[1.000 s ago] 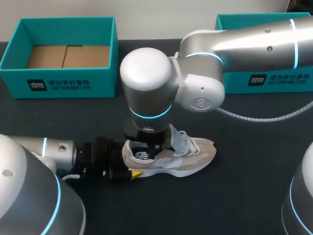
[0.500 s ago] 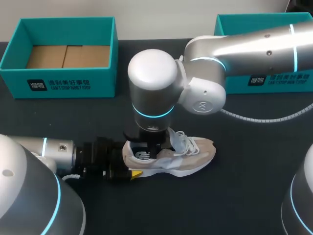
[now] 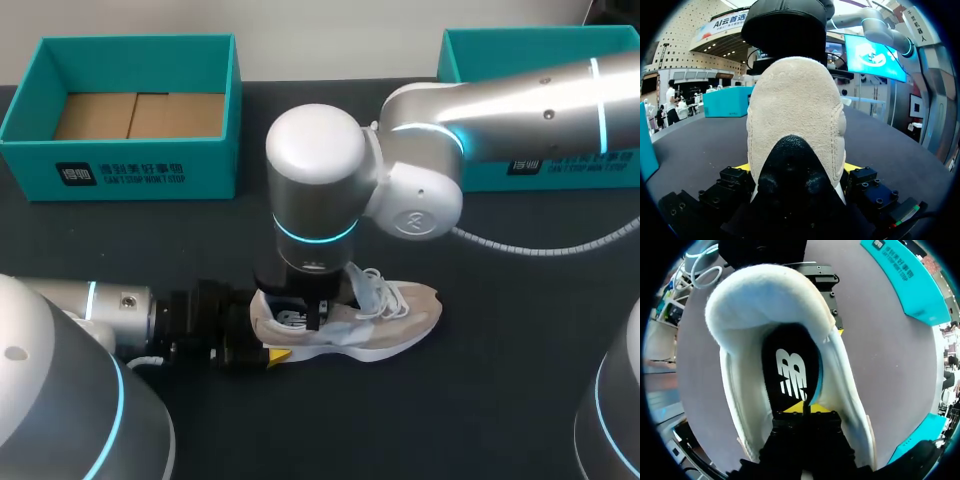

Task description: Take the shoe out of the shoebox, open the shoe tongue, remove and reinsert the insole, then place the shoe into the shoebox

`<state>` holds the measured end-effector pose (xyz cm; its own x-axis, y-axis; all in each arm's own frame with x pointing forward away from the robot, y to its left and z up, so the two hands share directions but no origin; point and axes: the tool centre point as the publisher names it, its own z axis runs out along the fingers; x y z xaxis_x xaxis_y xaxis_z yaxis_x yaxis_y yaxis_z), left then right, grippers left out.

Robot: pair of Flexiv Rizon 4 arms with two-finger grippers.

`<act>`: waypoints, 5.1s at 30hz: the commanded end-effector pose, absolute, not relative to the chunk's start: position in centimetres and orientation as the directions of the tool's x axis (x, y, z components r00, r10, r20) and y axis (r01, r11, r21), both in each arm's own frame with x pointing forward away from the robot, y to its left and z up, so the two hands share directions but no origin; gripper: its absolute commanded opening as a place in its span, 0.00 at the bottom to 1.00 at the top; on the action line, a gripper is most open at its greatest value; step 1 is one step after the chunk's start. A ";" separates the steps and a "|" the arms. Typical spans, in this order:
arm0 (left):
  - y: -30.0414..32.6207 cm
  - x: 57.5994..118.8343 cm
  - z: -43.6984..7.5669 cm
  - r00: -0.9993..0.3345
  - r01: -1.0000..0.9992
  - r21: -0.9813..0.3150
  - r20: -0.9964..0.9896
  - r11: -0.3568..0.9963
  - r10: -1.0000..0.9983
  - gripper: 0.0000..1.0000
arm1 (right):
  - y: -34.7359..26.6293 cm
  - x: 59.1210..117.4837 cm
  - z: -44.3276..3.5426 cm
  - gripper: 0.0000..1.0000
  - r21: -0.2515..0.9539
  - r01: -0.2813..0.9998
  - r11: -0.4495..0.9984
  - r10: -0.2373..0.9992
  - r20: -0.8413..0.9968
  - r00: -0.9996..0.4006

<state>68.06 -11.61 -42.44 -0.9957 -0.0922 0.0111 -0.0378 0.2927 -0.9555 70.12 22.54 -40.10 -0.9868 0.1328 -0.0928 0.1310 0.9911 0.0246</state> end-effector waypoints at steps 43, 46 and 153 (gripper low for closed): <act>-11.7 68.1 -42.7 -0.995 -0.038 -0.955 0.011 0.296 -0.094 0.00 | 21.2 71.3 -31.7 0.00 0.133 0.155 0.979 0.182 -0.224 -0.957; -11.7 68.1 -42.7 -0.995 -0.038 -0.955 0.011 0.296 -0.094 0.00 | 21.9 71.7 -31.3 0.00 0.154 0.130 0.980 0.162 -0.222 -0.961; -11.7 68.1 -42.7 -0.995 -0.038 -0.955 0.011 0.296 -0.094 0.00 | 32.9 74.4 -20.5 0.00 0.744 0.433 0.509 -0.044 0.525 -0.850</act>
<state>68.07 -11.60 -42.43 -0.9956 -0.0925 0.0111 -0.0378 0.2927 -0.9555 74.86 33.98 -21.37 -0.8213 -0.1291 0.5558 0.4181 0.5267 0.7401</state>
